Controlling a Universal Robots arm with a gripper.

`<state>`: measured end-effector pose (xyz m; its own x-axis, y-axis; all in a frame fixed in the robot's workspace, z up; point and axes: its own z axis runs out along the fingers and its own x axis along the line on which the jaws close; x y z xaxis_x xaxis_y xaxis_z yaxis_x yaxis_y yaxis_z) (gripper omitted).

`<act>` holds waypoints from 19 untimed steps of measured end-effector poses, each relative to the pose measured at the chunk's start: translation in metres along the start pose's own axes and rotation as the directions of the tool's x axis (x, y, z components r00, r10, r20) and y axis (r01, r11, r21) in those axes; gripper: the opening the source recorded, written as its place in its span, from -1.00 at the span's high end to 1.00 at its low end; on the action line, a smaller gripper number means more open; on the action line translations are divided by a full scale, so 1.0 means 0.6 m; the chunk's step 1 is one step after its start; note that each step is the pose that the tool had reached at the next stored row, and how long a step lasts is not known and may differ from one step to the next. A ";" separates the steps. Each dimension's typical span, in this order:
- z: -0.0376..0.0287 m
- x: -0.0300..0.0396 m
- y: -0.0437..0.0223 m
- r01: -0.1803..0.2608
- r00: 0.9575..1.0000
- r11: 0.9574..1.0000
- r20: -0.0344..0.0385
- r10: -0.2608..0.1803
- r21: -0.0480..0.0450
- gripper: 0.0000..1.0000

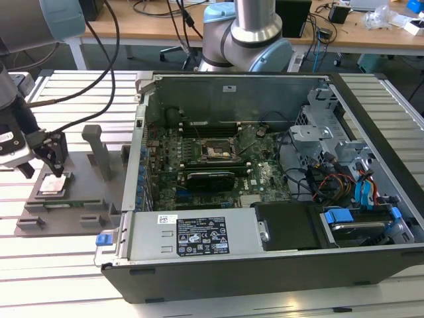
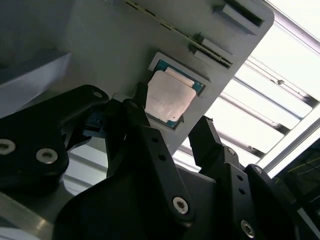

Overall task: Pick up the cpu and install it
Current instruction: 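Pick up the cpu and move it towards the insertion slot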

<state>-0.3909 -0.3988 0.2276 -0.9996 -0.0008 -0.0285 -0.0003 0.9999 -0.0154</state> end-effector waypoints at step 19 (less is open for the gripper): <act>0.047 -0.003 0.001 0.060 0.998 0.998 0.001 -0.060 -0.002 -0.22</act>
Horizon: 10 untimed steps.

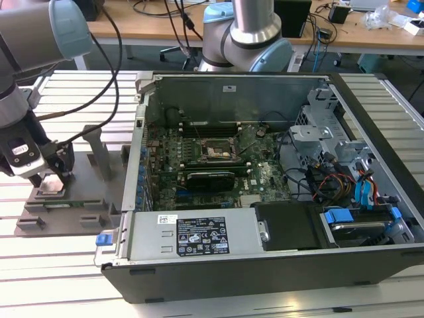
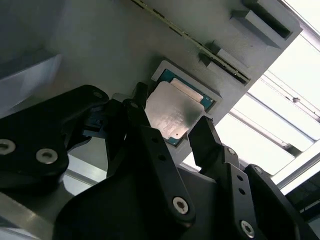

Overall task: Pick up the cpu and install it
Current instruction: 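Pick up the cpu and move it towards the insertion slot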

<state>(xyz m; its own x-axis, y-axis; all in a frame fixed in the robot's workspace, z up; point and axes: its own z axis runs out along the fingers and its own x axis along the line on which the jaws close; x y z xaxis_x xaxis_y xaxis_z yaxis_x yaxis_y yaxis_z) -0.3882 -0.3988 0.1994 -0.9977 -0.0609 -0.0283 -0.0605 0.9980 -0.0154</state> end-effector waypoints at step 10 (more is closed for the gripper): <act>0.008 0.001 0.001 0.000 1.000 1.000 0.000 0.000 0.000 -0.22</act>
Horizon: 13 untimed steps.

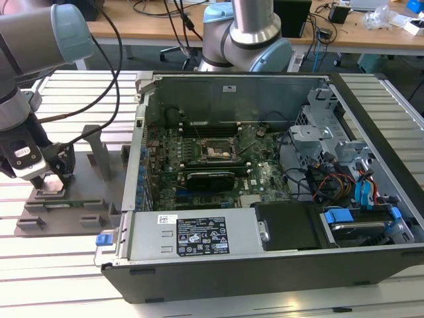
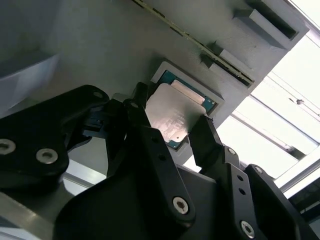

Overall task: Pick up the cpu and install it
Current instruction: 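Pick up the cpu and move it towards the insertion slot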

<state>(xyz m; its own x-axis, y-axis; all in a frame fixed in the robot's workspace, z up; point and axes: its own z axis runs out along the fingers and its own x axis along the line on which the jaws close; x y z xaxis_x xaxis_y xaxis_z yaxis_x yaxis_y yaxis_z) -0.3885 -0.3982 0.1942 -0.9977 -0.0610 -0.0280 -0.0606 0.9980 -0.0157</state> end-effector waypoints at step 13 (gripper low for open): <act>0.006 0.002 0.001 0.000 1.000 1.000 0.000 0.000 0.000 -0.22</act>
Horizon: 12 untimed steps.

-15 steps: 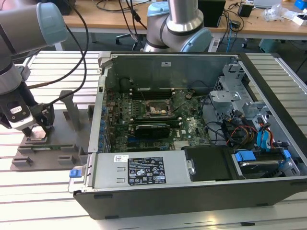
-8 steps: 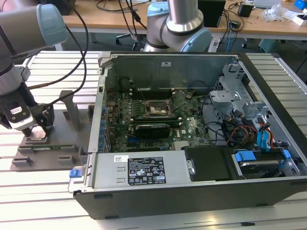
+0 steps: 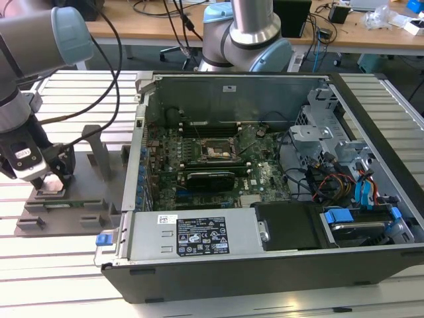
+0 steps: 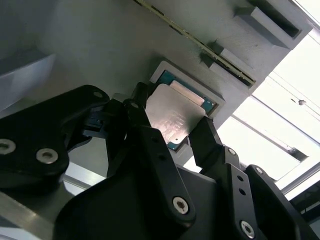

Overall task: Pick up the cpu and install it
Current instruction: 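Pick up the cpu and move it towards the insertion slot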

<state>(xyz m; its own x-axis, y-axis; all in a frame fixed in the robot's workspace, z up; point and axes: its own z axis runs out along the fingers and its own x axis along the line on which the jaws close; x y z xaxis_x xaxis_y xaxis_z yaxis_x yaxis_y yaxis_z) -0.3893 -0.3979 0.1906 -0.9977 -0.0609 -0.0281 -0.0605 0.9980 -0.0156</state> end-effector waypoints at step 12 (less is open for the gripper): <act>0.002 0.001 0.003 0.000 1.000 1.000 0.000 0.000 -0.001 -0.22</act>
<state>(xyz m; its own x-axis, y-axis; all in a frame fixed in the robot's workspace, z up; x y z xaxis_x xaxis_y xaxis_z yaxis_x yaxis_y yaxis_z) -0.3900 -0.3960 0.1893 -0.9977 -0.0609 -0.0283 -0.0605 0.9981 -0.0146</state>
